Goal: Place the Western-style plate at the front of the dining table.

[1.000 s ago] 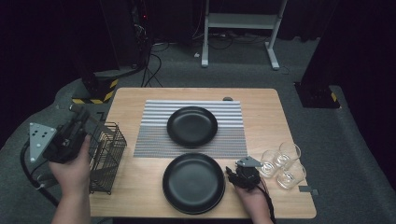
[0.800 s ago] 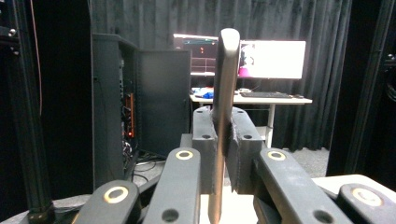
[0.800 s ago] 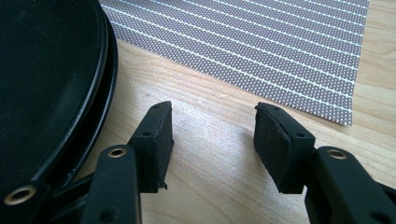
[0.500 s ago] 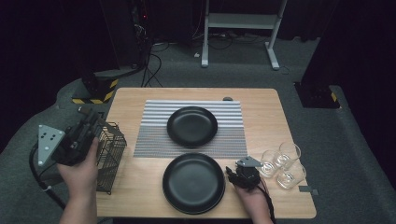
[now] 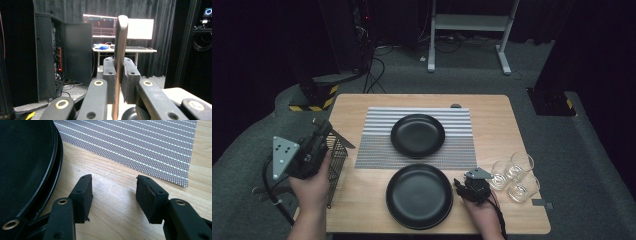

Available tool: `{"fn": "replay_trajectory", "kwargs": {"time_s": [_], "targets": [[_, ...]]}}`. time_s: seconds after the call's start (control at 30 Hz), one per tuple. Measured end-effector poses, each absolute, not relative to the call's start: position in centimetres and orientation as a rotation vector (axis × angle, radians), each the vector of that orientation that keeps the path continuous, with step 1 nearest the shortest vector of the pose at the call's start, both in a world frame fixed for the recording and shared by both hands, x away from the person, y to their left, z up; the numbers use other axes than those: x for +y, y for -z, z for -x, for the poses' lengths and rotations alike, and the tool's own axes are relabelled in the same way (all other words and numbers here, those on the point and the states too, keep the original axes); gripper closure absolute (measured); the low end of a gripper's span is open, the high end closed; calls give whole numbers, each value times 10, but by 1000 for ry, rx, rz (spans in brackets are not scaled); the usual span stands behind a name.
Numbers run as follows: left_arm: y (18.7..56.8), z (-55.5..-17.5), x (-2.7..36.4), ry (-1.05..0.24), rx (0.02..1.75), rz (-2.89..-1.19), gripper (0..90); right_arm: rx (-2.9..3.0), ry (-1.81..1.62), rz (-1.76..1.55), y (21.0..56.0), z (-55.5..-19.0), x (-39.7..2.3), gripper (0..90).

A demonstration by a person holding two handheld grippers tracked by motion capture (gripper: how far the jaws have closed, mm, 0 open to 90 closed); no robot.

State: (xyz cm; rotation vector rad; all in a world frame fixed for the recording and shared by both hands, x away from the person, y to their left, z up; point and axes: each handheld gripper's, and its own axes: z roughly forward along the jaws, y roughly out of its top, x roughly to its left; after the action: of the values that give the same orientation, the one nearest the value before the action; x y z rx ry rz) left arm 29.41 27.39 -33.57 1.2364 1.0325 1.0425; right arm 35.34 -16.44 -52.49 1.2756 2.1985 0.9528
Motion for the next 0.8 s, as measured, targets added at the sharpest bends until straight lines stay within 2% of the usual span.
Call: {"fn": "replay_trajectory", "kwargs": {"time_s": [0.33, 0.57, 0.8], "targets": [[350, -310, 261, -1013, 1048, -1264, 832, 2189, -972, -1270, 522, -353, -166, 556], [353, -313, 258, -1006, 1054, -1275, 832, 2183, -984, -1231, 513, -354, -172, 548], [355, -317, 254, -993, 1058, -1289, 832, 2186, -965, -1212, 522, -354, -174, 533]]}}
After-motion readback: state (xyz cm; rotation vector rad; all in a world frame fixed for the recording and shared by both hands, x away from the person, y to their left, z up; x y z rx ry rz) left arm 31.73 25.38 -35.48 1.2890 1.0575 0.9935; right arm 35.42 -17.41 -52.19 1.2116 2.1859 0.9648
